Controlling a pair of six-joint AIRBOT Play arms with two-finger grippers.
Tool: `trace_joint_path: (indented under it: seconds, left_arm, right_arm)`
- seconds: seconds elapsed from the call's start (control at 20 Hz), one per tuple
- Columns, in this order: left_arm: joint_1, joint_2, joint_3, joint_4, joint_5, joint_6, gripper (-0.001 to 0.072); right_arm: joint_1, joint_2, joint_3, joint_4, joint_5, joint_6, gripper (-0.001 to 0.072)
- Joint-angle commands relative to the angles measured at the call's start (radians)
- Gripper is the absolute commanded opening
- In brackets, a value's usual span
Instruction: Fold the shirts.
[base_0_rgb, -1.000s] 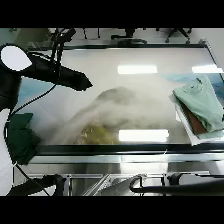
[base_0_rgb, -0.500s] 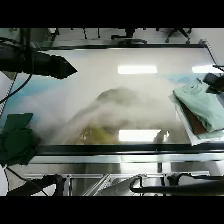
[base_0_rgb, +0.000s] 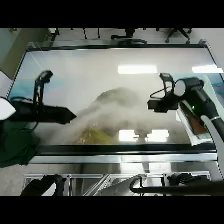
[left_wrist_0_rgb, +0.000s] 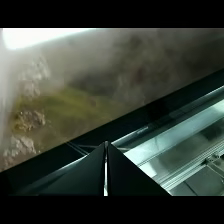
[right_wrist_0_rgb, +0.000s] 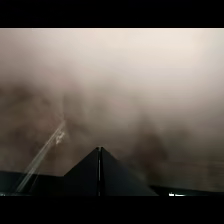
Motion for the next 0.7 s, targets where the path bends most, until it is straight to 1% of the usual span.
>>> trace_joint_path:
  seconds: [0.0,0.15,0.3,0.65]
  left_arm:
    - [0.002,0.115,-0.221,-0.002,0.050,-0.001,0.0014]
    - [0.002,0.153,-0.258,-0.002,0.051,-0.002,0.0014]
    - [0.002,0.179,-0.259,0.000,0.050,-0.001,0.0014]
    - [0.002,0.178,-0.259,0.000,0.050,-0.002,0.0015]
  right_arm:
    - [0.059,0.122,-0.216,0.003,-0.095,-0.010,0.0013]
    - [0.059,0.139,-0.232,0.003,-0.094,-0.008,0.0015]
    - [0.059,0.138,-0.232,0.006,-0.043,0.013,0.0015]
    - [0.059,0.138,-0.232,0.006,-0.042,0.013,0.0015]
